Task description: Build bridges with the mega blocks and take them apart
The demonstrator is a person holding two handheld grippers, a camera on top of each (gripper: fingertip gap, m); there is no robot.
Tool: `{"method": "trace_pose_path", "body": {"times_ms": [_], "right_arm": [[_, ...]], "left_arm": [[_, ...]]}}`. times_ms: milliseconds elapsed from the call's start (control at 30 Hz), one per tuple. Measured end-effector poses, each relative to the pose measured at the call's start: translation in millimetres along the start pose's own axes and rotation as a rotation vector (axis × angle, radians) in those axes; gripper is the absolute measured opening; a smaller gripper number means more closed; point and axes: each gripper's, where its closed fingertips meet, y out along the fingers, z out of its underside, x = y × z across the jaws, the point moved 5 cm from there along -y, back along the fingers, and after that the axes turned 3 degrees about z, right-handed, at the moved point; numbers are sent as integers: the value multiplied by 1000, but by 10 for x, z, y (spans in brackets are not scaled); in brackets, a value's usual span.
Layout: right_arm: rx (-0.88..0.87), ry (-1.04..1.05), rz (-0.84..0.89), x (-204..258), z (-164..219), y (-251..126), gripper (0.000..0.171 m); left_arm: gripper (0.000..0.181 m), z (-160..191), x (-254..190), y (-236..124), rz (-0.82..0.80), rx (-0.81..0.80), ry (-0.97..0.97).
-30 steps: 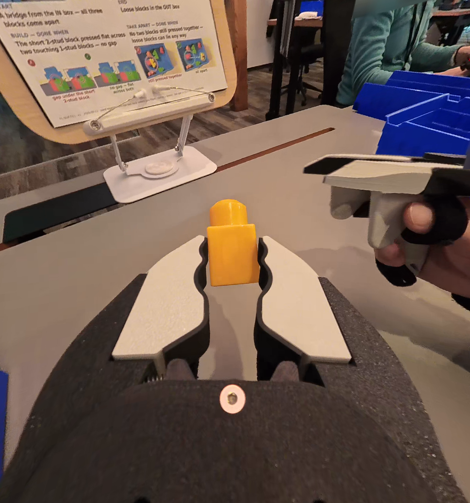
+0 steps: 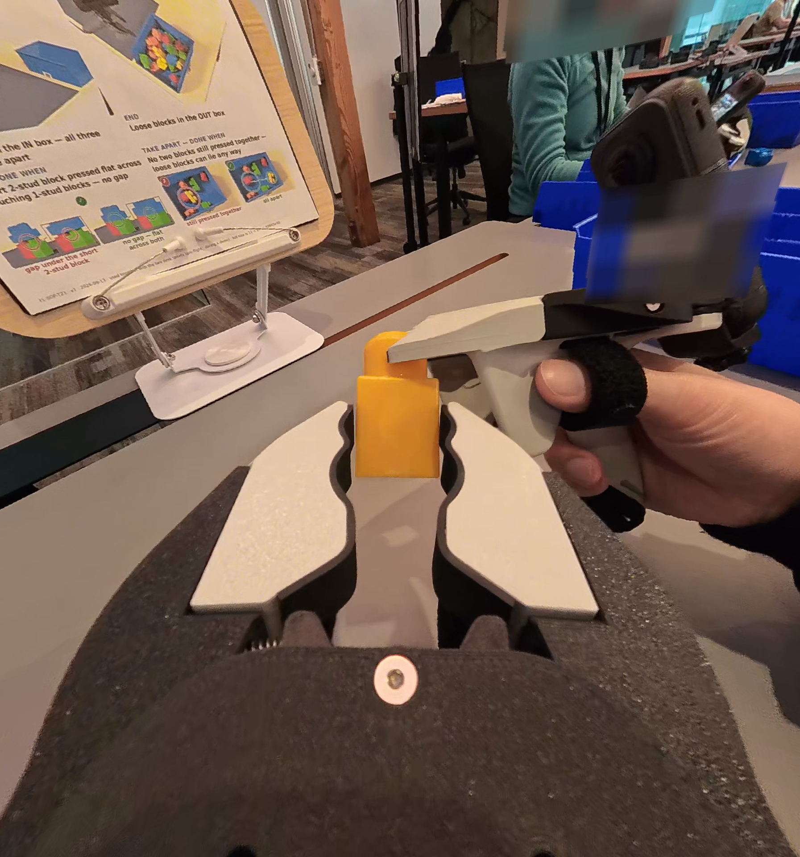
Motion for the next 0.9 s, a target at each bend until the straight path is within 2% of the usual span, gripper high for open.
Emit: {"method": "trace_pose_path", "body": {"times_ms": [233, 367, 433, 633, 800, 900], "right_arm": [[18, -225, 133, -55, -42, -73, 29], [168, -502, 284, -260, 60, -118, 29], [247, -571, 312, -355, 171, -108, 29], [346, -628, 303, -479, 413, -50, 29], [415, -726, 103, -447, 517, -30, 29], [406, -698, -16, -463, 509, -45, 29]], "left_arm": [[45, 85, 37, -42, -19, 39, 2], [43, 204, 244, -171, -118, 96, -14], [43, 301, 373, -219, -161, 154, -50], [41, 458, 540, -306, -241, 230, -84], [40, 470, 506, -319, -207, 242, -93], [38, 437, 512, -350, -206, 230, -88]]}}
